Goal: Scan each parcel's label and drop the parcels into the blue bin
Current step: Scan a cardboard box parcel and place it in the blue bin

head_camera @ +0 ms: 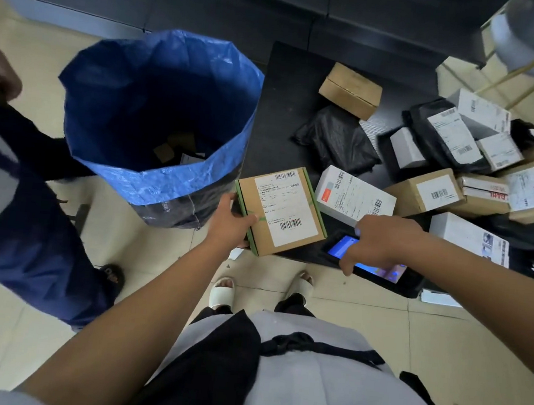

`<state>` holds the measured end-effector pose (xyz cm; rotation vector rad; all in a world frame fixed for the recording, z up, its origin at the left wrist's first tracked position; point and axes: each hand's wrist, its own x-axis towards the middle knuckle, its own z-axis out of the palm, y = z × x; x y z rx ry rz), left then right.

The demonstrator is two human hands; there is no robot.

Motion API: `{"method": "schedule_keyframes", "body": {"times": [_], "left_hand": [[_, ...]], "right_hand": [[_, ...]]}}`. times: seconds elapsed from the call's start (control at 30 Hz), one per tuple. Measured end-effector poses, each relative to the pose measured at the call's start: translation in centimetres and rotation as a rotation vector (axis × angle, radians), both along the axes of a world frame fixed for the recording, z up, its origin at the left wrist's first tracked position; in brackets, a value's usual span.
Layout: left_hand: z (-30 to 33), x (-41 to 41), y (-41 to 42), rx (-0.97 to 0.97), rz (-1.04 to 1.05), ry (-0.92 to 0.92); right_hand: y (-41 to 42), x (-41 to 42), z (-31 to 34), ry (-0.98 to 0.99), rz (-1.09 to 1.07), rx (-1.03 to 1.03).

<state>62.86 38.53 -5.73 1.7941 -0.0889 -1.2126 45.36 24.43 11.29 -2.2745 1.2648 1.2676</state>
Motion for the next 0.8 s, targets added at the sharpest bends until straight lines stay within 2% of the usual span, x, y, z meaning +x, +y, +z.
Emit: {"method": "schedule_keyframes", "body": {"times": [0.17, 0.27, 0.6, 0.8], "left_hand": [[0.0, 0.0, 0.1, -0.011, -0.002, 0.002], [-0.1, 0.1, 0.2, -0.010, -0.015, 0.004], [-0.7, -0.6, 0.9, 0.043, 0.019, -0.010], [-0.8, -3.4, 1.4, 0.116, 0.081, 0.049]], "right_hand": [[-0.1, -0.7, -0.3, -0.016, 0.004, -0.005], [-0.4, -1.1, -0.5, -0.070, -0.080, 0.080], [-1.2, -3.0, -3.7, -0.588, -0.587, 0.313], [-3.9, -2.8, -5.2, -0.712, -0.675, 0.438]]}}
